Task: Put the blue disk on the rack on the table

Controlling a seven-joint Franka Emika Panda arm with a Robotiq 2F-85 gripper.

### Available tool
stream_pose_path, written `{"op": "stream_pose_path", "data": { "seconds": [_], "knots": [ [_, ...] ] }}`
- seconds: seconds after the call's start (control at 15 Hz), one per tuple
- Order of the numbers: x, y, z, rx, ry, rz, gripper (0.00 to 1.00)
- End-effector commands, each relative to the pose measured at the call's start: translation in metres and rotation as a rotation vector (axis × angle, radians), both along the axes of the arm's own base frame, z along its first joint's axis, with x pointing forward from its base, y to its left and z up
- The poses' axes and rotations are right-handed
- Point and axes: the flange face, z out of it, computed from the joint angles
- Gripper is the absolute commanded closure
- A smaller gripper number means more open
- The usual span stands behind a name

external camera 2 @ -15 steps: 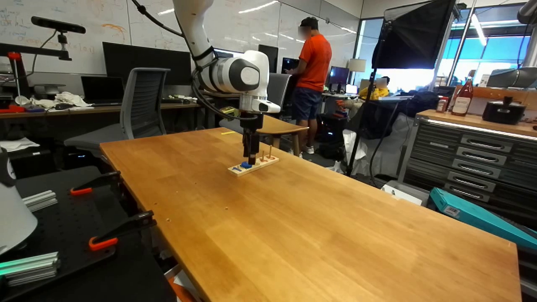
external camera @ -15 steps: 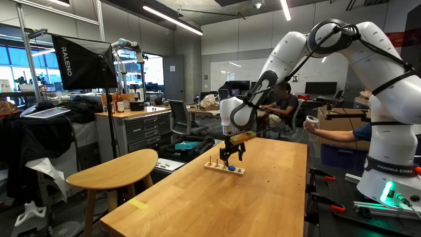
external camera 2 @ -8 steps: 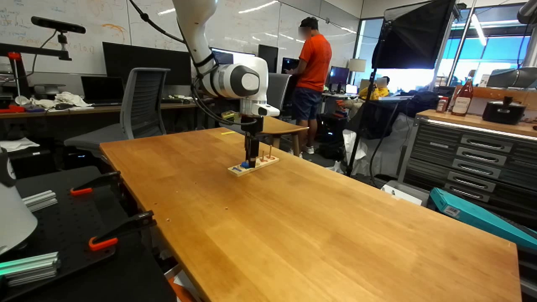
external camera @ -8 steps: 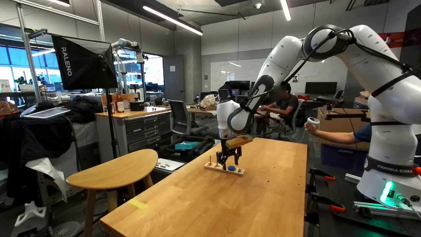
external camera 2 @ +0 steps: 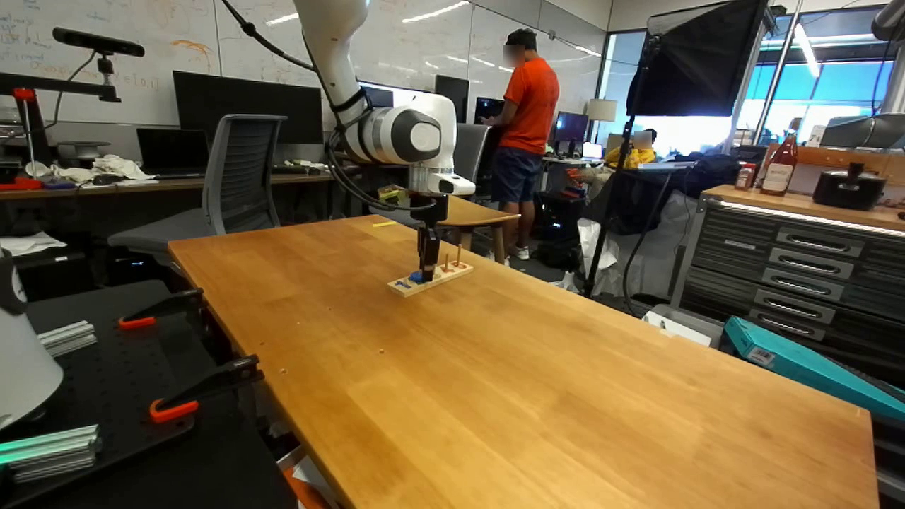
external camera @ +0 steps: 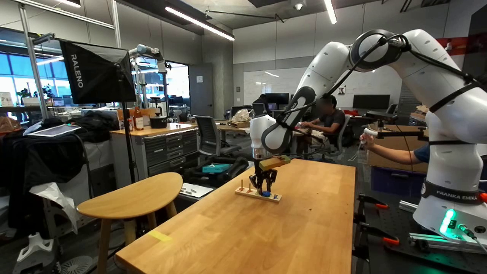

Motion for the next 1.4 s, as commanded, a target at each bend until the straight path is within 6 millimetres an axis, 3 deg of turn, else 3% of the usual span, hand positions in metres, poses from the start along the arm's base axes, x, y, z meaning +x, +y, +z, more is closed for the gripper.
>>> {"op": "stream_pose_path", "data": {
  "seconds": [0.0, 0.27, 0.4, 0.6, 0.8, 1.07, 1.13, 1.2, 1.33],
  "knots": [
    [0.002, -0.003, 0.022, 0.035, -0.013, -0.009, 0.83],
    [-0.011, -0.003, 0.069, 0.057, -0.061, -0.005, 0.83],
    [-0.021, -0.012, 0.076, 0.043, -0.059, -0.018, 0.83],
    [-0.043, -0.038, 0.056, 0.015, -0.011, -0.066, 0.83],
    [-0.069, -0.067, 0.015, -0.004, 0.063, -0.122, 0.83],
    [-0.084, -0.088, -0.02, -0.015, 0.115, -0.168, 0.83],
    [-0.084, -0.093, -0.02, -0.011, 0.12, -0.18, 0.33],
    [-0.08, -0.094, -0.013, -0.01, 0.104, -0.183, 0.32],
    [-0.078, -0.091, 0.015, -0.006, 0.068, -0.152, 0.18]
  ]
}}
